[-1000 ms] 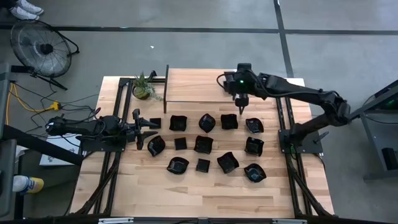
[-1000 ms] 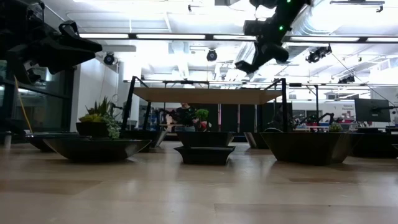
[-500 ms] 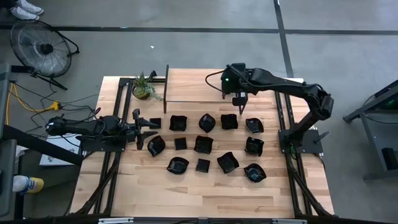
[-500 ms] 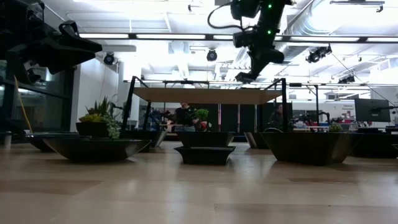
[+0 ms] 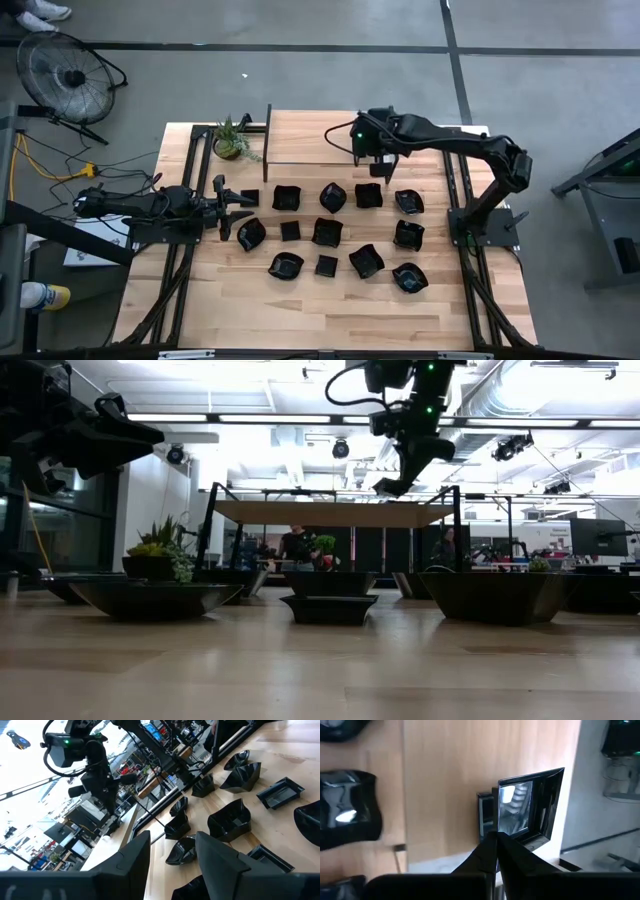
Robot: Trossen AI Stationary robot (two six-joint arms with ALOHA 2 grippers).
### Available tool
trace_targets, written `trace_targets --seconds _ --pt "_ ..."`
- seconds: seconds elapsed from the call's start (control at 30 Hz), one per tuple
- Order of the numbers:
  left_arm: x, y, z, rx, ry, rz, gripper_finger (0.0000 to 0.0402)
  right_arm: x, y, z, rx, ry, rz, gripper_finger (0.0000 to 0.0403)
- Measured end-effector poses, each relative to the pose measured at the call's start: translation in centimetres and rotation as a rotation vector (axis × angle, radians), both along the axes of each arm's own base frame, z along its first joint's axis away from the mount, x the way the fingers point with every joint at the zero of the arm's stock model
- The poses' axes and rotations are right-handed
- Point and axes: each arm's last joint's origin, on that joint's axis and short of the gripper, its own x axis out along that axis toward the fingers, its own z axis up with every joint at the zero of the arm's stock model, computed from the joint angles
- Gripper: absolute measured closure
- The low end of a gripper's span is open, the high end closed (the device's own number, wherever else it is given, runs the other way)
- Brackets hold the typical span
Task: Pick & Place Mini shaped plates
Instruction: Stack the black square plate on top of the black square plate on the shelf
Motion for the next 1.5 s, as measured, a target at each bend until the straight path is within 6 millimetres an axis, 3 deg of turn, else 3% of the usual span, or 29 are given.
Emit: trace_targets --seconds 1.5 --pt "0.0 0.0 0.0 0.000 0.000 0.000 0.0247 -0.6 -1.1 0.0 -0.005 0.011 -0.032 0.0397"
